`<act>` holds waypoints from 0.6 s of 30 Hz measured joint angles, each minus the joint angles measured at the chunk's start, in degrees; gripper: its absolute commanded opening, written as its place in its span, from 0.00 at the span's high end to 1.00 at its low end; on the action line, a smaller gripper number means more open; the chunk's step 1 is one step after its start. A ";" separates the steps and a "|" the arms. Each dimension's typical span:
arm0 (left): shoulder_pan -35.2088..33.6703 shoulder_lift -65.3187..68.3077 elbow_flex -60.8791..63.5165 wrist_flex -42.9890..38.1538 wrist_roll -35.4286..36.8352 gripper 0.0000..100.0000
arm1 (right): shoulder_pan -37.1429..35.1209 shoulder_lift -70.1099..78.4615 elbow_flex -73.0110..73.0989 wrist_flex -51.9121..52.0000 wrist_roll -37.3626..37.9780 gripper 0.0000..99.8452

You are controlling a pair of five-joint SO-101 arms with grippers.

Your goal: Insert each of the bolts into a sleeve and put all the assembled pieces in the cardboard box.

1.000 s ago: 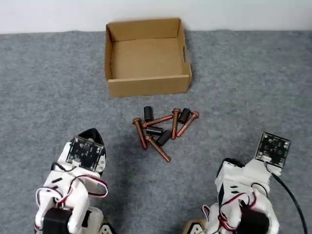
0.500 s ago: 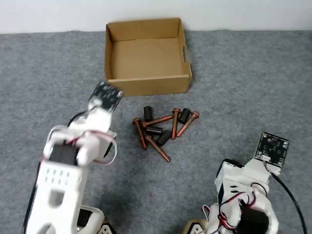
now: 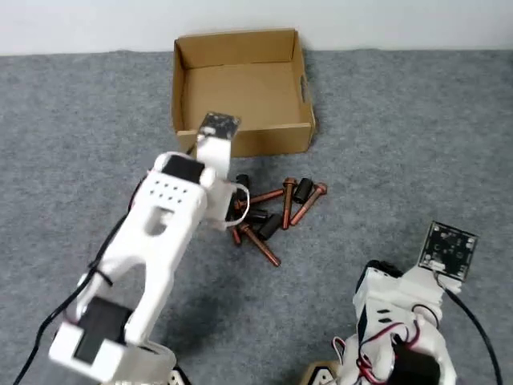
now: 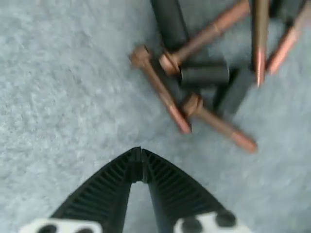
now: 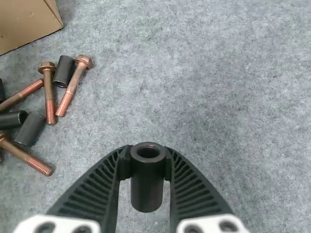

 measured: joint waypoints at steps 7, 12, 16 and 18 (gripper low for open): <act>-1.67 10.73 -11.08 0.09 10.20 0.99 | 0.00 -2.46 0.09 0.00 0.00 0.99; -2.02 18.11 -16.26 0.09 10.81 0.99 | 0.35 -2.46 0.09 0.00 0.00 0.99; -2.29 23.82 -20.84 0.09 12.22 0.97 | 0.35 -2.81 0.09 0.00 0.00 0.99; -2.29 26.46 -22.68 0.09 12.84 0.93 | 0.35 -3.69 0.09 0.00 0.00 0.99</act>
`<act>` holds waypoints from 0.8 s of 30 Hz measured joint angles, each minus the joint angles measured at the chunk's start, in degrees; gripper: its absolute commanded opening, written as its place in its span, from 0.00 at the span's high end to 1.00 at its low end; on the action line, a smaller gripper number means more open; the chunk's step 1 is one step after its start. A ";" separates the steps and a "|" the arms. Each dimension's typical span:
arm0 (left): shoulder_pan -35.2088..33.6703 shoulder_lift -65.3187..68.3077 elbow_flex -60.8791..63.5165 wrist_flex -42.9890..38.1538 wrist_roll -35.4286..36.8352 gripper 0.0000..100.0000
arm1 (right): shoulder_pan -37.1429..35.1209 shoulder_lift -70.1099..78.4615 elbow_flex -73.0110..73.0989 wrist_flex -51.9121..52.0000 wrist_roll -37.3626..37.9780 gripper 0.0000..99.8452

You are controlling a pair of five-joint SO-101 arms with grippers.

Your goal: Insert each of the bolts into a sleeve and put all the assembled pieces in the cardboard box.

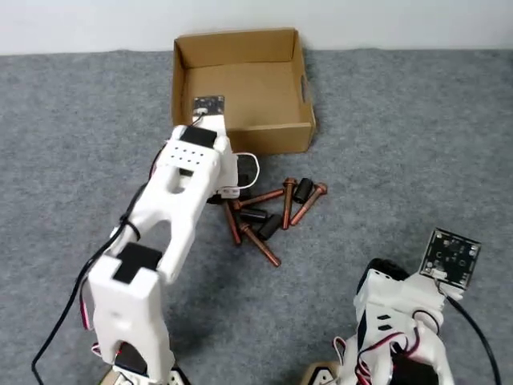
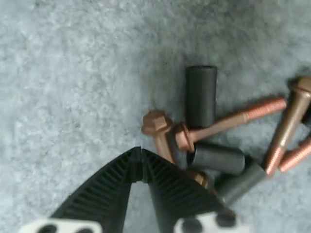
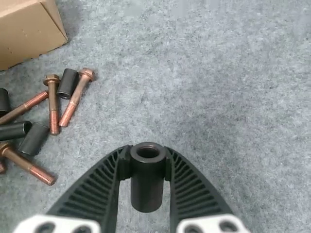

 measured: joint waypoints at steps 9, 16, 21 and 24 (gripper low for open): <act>0.26 4.31 -3.16 1.32 2.20 0.84 | 0.00 -0.18 0.00 0.00 0.00 0.99; 0.18 4.57 -3.25 1.41 2.20 0.84 | 0.00 -0.18 0.00 0.00 0.00 0.99; 0.09 8.88 -3.69 1.41 2.46 0.84 | 0.00 -0.18 0.00 -0.26 0.00 0.99; 0.09 11.16 -4.57 1.41 2.20 0.85 | 0.00 -0.18 0.00 -0.35 0.00 0.99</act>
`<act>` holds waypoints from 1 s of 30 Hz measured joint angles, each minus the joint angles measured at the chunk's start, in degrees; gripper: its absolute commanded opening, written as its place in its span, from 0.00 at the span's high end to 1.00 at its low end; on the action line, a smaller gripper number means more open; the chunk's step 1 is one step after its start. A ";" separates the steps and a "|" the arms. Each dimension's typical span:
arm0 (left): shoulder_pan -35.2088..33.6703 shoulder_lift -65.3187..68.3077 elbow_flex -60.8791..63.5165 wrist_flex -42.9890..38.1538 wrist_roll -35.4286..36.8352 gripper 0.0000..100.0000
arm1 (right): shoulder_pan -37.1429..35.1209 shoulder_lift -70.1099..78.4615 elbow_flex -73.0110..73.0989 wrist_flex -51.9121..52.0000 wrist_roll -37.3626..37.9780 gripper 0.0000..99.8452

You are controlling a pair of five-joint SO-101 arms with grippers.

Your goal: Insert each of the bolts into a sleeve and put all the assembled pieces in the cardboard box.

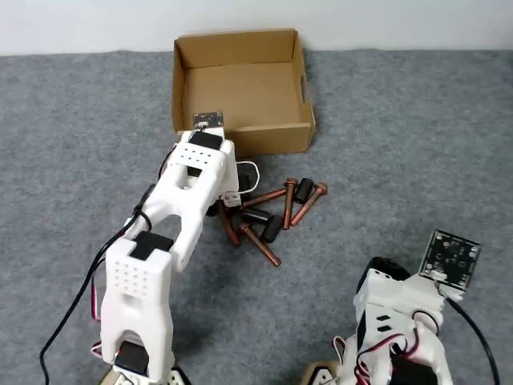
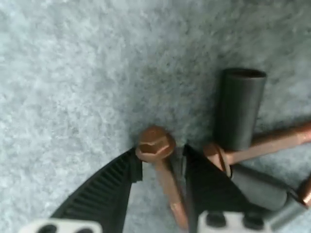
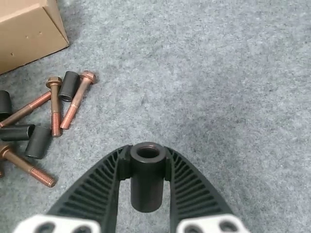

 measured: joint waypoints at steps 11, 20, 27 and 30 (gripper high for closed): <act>2.02 2.81 -5.01 2.90 0.26 1.00 | 0.00 0.00 0.00 0.00 0.00 0.99; 6.07 -6.95 -8.70 14.95 -0.18 1.00 | 0.00 0.00 0.00 0.00 0.00 0.99; 6.07 -26.81 -5.19 15.91 -5.89 1.00 | -3.16 0.00 0.00 0.00 0.00 0.99; 6.07 -34.64 0.00 15.91 -8.09 1.00 | -7.65 0.00 0.00 0.00 0.00 0.99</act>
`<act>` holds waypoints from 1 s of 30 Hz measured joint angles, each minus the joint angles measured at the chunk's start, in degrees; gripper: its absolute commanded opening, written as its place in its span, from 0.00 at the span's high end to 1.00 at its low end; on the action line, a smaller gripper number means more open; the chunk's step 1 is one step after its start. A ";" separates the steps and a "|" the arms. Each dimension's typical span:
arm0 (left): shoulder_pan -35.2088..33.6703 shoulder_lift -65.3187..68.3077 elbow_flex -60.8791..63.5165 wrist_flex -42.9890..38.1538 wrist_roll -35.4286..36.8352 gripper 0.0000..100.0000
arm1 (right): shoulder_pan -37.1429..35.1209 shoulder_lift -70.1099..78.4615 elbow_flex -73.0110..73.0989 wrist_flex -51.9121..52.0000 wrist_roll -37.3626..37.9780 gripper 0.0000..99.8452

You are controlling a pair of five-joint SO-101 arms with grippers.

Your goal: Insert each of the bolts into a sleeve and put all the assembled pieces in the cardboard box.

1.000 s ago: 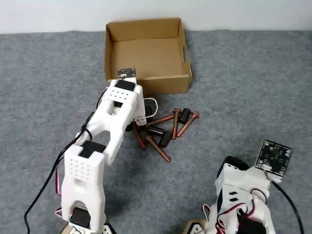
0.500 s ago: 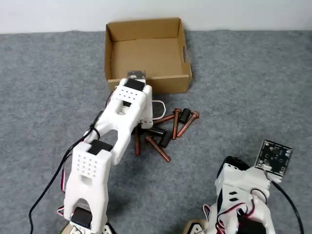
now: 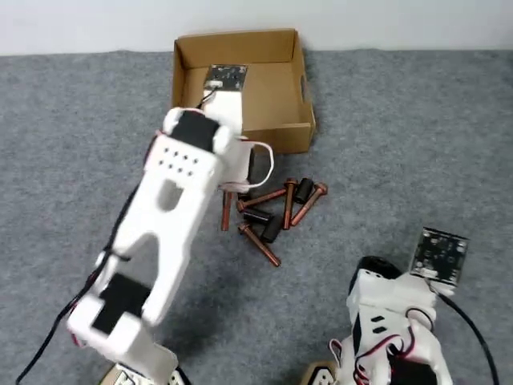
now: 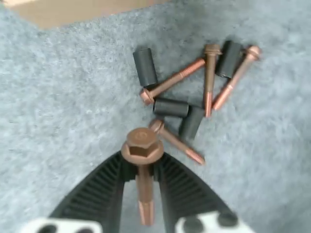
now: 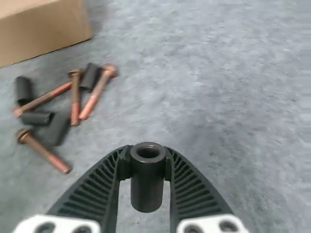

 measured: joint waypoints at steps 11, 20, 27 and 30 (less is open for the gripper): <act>0.00 -35.25 28.66 -15.47 -3.69 1.00 | -16.35 0.00 0.00 -4.66 0.00 0.99; 0.00 -66.81 56.79 -28.92 -3.69 0.99 | -28.31 0.09 3.34 -9.58 0.00 0.99; 0.00 -84.22 67.34 -37.01 -3.60 0.99 | -38.68 0.44 6.33 -15.03 0.00 0.99; 0.00 -90.20 69.45 -40.44 -3.60 0.99 | -42.29 0.09 7.56 -18.46 0.00 0.99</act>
